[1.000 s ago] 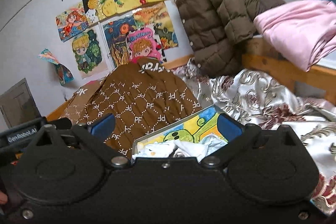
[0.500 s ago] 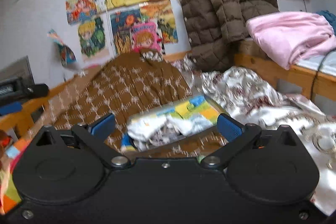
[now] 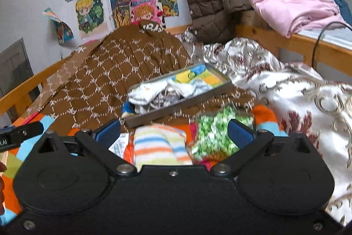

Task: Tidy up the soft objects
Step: 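Move both tools back from the tray to the pile of soft items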

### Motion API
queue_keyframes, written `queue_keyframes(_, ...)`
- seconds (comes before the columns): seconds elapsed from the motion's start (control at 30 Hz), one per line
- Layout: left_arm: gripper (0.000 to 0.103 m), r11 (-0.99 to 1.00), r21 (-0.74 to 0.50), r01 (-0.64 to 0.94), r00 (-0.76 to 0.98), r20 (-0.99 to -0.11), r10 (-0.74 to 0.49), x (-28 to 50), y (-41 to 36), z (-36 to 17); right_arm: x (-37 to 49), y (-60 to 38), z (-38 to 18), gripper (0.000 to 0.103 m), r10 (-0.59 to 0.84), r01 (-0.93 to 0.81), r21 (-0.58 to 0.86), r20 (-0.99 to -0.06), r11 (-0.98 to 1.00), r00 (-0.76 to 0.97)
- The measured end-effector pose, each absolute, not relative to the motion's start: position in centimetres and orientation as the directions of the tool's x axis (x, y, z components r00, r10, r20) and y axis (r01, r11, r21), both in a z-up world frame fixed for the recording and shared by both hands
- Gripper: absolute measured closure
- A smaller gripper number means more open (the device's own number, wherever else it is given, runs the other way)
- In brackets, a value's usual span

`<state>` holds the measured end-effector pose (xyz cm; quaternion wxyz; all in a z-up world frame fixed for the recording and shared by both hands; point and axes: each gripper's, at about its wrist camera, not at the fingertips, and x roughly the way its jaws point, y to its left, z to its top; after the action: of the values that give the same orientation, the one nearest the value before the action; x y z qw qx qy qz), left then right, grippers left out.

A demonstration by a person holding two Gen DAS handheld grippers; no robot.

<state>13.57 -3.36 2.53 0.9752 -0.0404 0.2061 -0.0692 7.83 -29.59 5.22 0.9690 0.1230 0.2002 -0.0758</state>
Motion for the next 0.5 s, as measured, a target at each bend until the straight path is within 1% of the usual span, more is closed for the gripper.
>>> queue_keyframes(0.2, 0.001, 0.987, -0.080, 0.136, 0.875, -0.457, -0.157, 13.1, -2.6, 0.1, 7.7, -28.9, 4.0, 0.000, -0.084, 0.199, 0.192, -0.482, 0.961, 0.872)
queue_keyframes(0.5, 0.001, 0.982, -0.053, 0.179, 0.858, -0.480, -0.182, 12.7, -2.3, -2.0, 9.4, -27.2, 2.6, 0.000, -0.072, 0.169, 0.121, -0.566, 0.978, 0.821)
